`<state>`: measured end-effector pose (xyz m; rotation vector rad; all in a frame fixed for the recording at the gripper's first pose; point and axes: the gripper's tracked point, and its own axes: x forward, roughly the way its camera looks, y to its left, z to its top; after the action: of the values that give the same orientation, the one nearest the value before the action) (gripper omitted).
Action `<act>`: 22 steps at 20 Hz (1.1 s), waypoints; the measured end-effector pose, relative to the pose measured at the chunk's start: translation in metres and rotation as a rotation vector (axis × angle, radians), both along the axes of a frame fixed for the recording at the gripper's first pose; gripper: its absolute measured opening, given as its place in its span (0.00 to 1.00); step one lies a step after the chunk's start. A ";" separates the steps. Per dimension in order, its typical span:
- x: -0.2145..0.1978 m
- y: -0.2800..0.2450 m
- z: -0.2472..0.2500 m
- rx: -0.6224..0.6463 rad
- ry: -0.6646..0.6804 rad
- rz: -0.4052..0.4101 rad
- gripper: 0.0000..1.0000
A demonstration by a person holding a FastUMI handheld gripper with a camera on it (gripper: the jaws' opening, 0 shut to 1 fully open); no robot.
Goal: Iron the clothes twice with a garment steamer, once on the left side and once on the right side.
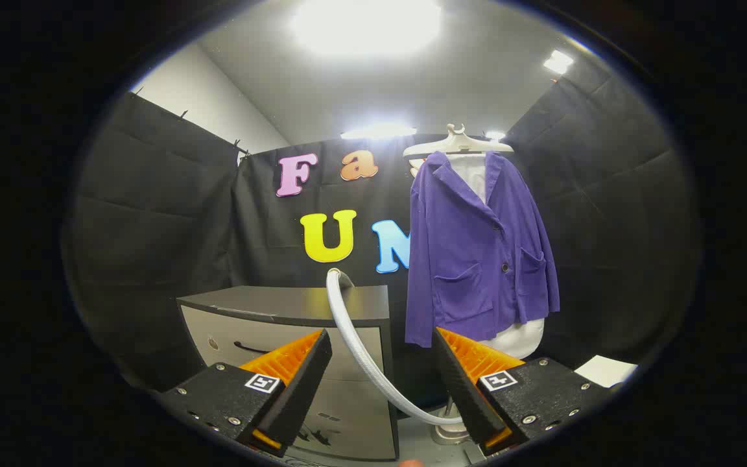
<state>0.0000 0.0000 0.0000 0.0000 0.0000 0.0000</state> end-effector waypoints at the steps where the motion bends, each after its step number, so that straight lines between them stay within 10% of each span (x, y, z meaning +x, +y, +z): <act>1: 0.000 -0.002 0.002 -0.002 -0.002 0.000 0.95; 22: -0.006 0.007 0.029 0.065 -0.031 0.051 0.95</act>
<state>-0.0055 0.0073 0.0286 0.0647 -0.0315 0.0509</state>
